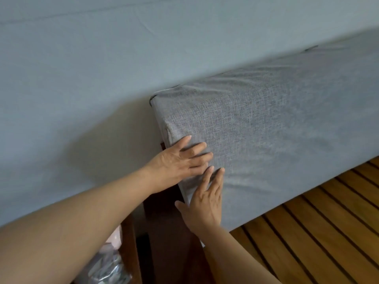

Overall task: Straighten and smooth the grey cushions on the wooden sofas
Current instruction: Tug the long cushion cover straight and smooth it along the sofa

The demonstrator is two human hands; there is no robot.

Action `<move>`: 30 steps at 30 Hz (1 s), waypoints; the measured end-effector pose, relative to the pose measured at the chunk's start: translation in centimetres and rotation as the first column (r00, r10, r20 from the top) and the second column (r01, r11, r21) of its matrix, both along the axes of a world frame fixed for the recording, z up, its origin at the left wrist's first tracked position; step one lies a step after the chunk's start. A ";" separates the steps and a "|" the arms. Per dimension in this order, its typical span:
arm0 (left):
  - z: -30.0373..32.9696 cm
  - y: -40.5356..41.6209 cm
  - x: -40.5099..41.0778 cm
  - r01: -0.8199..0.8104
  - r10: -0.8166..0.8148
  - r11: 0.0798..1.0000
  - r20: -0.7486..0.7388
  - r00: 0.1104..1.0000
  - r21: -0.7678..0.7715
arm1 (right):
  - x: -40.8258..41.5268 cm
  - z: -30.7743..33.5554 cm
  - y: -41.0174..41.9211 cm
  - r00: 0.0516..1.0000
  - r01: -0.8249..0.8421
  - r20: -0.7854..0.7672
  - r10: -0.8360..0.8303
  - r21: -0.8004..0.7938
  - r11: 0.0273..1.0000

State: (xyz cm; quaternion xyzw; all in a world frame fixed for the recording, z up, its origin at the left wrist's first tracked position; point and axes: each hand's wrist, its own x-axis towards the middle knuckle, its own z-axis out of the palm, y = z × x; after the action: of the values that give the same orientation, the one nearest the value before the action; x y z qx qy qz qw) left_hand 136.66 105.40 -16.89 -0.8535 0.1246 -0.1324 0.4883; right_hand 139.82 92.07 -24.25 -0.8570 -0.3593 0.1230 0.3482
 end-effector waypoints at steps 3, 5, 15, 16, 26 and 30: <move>-1.0 0.2 0.8 0.111 -0.111 0.994 -0.036 0.993 -0.007 | -1.3 -1.7 0.6 0.997 0.082 -0.008 -0.082 0.018 0.996; -1.9 0.4 1.3 0.208 -0.211 0.977 -0.103 0.972 -0.038 | -2.2 -3.0 1.5 0.982 0.189 -0.025 -0.189 0.038 0.981; -2.2 2.8 2.2 0.489 -0.511 0.860 -0.237 0.826 -0.146 | -1.7 -6.9 6.3 0.834 0.493 0.230 -0.502 0.101 0.864; -2.4 2.9 2.1 0.481 -0.506 0.862 -0.256 0.823 -0.159 | -1.8 -7.0 6.4 0.834 0.477 0.244 -0.495 0.135 0.869; -2.0 1.9 2.0 0.366 -0.439 0.894 -0.345 0.830 -0.258 | -2.2 -7.8 6.6 0.851 0.374 0.333 -0.407 0.160 0.914; -1.3 0.5 1.9 0.291 -0.391 0.911 -0.390 0.834 -0.292 | -2.3 -7.8 5.9 0.842 0.355 0.376 -0.386 0.152 0.923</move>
State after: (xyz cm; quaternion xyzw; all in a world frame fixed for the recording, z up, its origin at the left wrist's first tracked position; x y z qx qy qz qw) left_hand 138.56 105.86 -18.15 -0.8735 0.3670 -0.0346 0.3181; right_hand 137.47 97.97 -32.10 -0.9031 -0.2548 -0.1377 0.3171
